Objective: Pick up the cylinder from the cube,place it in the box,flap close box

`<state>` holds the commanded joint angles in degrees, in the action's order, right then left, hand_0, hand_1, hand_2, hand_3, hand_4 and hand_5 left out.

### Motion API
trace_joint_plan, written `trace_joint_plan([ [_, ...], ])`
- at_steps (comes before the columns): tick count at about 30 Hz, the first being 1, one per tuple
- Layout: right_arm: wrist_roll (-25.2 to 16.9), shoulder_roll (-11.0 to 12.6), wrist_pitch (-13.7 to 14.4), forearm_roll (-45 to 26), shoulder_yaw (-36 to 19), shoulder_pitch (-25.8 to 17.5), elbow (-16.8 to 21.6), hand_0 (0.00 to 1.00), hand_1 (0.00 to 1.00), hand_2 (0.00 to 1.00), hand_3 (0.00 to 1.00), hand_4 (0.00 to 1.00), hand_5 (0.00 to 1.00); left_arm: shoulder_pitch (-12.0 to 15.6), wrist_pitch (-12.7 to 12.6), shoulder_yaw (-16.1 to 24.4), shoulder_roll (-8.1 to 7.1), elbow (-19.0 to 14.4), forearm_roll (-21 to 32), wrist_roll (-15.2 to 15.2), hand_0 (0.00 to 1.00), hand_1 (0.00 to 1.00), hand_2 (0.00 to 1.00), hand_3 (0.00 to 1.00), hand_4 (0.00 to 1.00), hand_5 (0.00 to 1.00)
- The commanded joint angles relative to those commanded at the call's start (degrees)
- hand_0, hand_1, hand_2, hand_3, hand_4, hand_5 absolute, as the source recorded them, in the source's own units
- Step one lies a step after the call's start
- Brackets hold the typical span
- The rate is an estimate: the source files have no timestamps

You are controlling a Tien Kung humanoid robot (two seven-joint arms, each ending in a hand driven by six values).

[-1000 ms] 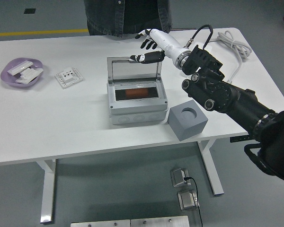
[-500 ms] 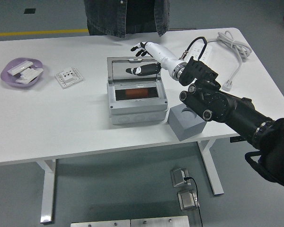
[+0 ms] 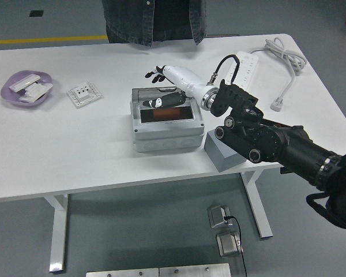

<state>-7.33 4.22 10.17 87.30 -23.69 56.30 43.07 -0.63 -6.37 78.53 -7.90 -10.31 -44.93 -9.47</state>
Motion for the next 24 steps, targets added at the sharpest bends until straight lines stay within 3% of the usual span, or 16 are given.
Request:
trace_joint_plan([
  [9,1.9,2.6,-0.3,2.0,1.2,-2.5,5.5,0.763,0.707,0.704,0.805,0.930,0.529,0.5,0.2,-0.8,0.43,0.0,0.9,0.3,0.664,0.651,0.600,0.665,0.594,0.187],
  [16,3.7,4.8,-0.8,4.6,-1.4,-5.0,10.1,0.754,0.707,0.705,0.805,0.929,0.528,1.2,0.3,-2.4,0.86,0.0,2.2,0.2,0.664,0.652,0.600,0.664,0.594,0.186],
  [24,5.0,5.5,-0.9,6.1,-3.3,-6.4,12.5,0.733,0.698,0.702,0.815,0.930,0.526,1.5,0.3,-3.1,1.08,0.0,2.4,0.1,0.664,0.651,0.600,0.664,0.594,0.187],
])
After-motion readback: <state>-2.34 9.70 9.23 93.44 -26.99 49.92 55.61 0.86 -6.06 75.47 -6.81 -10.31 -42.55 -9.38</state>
